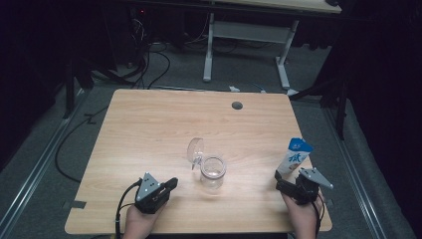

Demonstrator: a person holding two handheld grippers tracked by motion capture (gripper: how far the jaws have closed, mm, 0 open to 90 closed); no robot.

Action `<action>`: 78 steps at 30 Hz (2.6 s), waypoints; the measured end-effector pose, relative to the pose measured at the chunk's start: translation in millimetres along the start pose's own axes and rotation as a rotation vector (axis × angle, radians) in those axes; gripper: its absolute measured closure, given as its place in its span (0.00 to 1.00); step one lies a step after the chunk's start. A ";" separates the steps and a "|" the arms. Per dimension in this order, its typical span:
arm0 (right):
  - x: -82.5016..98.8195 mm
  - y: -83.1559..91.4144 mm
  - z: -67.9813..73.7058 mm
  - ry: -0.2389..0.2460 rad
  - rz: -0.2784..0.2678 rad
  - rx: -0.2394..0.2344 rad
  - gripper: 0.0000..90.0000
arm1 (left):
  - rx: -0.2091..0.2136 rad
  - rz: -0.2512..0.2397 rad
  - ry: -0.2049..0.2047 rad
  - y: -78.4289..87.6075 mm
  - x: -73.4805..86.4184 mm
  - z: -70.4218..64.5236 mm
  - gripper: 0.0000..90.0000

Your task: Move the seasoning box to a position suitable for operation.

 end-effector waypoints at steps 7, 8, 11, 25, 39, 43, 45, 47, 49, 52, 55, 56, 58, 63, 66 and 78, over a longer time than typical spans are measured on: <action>-2.7 -18.9 -5.3 -0.011 0.026 0.028 0.04 | -0.038 -0.012 0.020 14.7 5.3 8.7 0.96; -3.4 -21.4 -6.3 -0.008 0.027 0.033 0.04 | -0.043 -0.014 0.022 16.9 6.0 10.3 0.96; -4.9 -27.1 -9.1 -0.018 0.035 0.048 0.04 | -0.056 -0.021 0.036 23.0 7.5 13.9 0.96; -2.3 -26.0 -12.0 -0.014 0.037 0.024 0.33 | -0.054 -0.023 0.039 23.9 6.8 14.5 0.96; -2.1 -23.6 9.5 0.059 0.012 -0.099 0.48 | -0.055 -0.023 0.038 21.9 5.8 13.2 0.96; -5.7 -27.3 34.6 0.118 0.007 -0.163 0.48 | -0.067 -0.024 0.044 26.1 7.7 16.1 0.96; -7.0 -29.1 49.4 0.148 0.000 -0.203 0.48 | -0.074 -0.028 0.050 29.3 8.4 18.2 0.96; -8.1 -30.4 63.4 0.176 -0.006 -0.244 0.47 | -0.078 -0.029 0.052 31.3 8.8 19.5 0.96; -9.4 -30.8 72.1 0.204 -0.003 -0.252 0.45 | -0.078 -0.029 0.056 32.2 9.4 19.7 0.96; -9.0 -30.3 76.0 0.216 0.003 -0.246 0.38 | -0.074 -0.031 0.052 31.6 8.7 18.4 0.96; -7.7 -28.5 74.1 0.195 0.010 -0.251 0.34 | -0.066 -0.031 0.049 29.4 7.5 16.9 0.96; -6.8 -27.9 74.0 0.188 0.011 -0.250 0.33 | -0.062 -0.029 0.045 28.1 7.0 15.9 0.96; -5.0 -26.0 73.6 0.186 0.010 -0.245 0.33 | -0.059 -0.029 0.044 26.7 6.4 14.9 0.95; -2.1 -23.1 72.8 0.192 0.015 -0.224 0.30 | -0.047 -0.026 0.041 22.5 4.9 12.9 0.95; -0.1 -21.8 71.2 0.200 0.020 -0.214 0.28 | -0.041 -0.025 0.039 20.1 4.1 12.0 0.95; -1.0 -17.0 67.0 0.188 0.009 -0.202 0.26 | -0.041 -0.024 0.040 20.1 4.3 12.4 0.95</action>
Point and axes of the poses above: each handheld gripper's, and its own axes: y roughly backward along the jaws, x roughly out of its underside, z roughly to its left, the point moved 8 cm from there along -y, roughly forward along the jaws, and after that the axes turned 4 degrees about y, right-handed, at the moved point
